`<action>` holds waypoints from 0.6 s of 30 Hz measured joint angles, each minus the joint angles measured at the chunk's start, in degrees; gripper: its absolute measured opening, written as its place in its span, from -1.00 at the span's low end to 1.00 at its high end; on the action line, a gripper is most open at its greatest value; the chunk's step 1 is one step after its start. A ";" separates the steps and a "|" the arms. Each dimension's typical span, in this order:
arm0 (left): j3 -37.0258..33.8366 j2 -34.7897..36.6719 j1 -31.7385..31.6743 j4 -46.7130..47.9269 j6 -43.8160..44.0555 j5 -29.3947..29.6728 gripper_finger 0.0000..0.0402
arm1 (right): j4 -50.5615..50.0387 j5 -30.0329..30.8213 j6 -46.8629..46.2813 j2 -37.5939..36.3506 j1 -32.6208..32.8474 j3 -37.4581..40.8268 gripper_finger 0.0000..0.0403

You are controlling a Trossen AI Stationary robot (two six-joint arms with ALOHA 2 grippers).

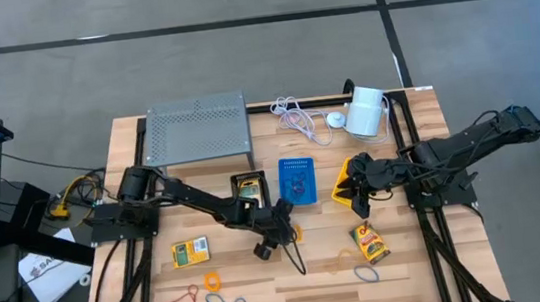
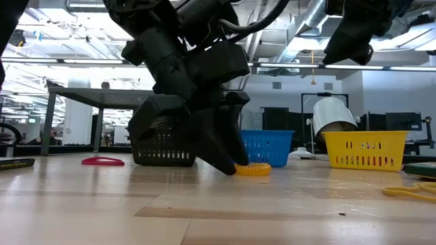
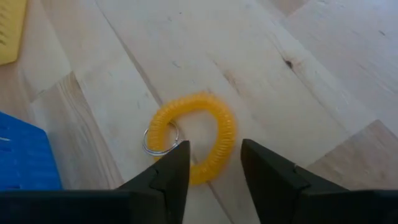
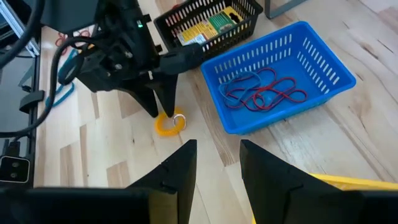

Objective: Pick & Place Office Desk Supplies
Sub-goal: Put the yellow stretchable key holder into the yellow basket

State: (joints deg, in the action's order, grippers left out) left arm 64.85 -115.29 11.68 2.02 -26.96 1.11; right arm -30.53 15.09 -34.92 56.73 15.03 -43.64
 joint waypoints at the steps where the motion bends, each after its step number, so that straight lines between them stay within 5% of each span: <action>1: -0.04 0.02 0.00 0.05 0.00 0.02 -0.36 | -0.03 0.00 0.00 0.00 0.00 0.00 -0.41; 8: -0.12 0.05 0.08 0.45 0.30 -0.14 -0.92 | -0.04 -0.04 0.00 0.00 0.02 0.00 -0.41; 18: -0.54 1.99 1.89 3.56 4.01 1.56 -0.98 | -0.04 -0.19 -0.02 -0.02 0.82 0.00 -0.41</action>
State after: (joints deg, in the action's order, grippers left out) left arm 64.31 -113.29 13.57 5.58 -22.95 2.67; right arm -30.57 14.91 -34.94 56.71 15.85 -43.64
